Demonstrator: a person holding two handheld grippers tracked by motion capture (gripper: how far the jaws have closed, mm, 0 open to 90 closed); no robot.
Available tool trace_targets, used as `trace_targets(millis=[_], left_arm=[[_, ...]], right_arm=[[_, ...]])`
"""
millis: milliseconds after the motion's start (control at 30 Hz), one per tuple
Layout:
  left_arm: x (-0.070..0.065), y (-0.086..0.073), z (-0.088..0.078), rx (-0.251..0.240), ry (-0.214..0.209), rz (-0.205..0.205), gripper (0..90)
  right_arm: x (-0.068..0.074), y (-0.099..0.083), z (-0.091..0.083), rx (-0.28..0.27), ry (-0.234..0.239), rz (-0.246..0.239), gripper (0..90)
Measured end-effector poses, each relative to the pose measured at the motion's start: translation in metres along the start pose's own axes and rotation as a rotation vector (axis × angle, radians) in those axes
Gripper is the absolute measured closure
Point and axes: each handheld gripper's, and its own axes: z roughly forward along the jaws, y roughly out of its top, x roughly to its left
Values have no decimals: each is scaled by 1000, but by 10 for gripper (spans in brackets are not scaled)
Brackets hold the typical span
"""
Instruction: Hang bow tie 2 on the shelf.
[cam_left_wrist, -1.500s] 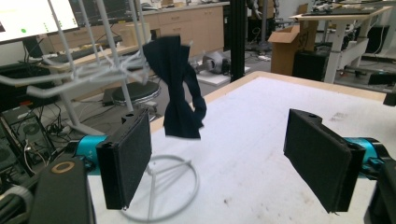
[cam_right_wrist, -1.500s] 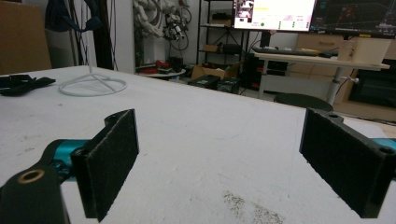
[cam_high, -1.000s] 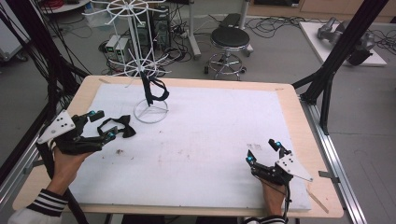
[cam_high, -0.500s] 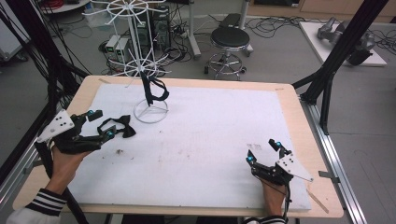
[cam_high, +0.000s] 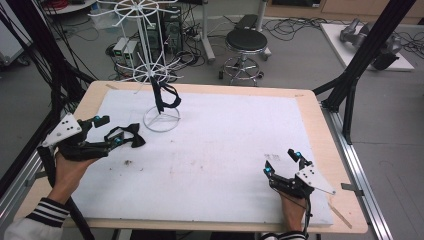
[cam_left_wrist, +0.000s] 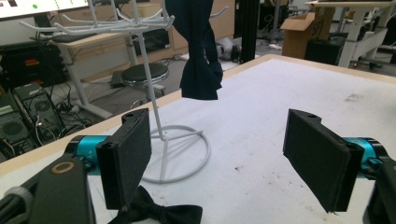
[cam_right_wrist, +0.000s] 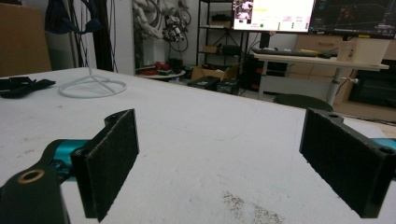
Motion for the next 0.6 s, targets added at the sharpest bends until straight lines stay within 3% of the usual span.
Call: trace_targets(millis=[367,600], left_arm=[[13,4,16,142,24,11,236],[20,1,28,215,32,-8,233]], right_arm=[[-1,0,0,-6,1,5,112],[-1,0,0,-6,2,6,112]])
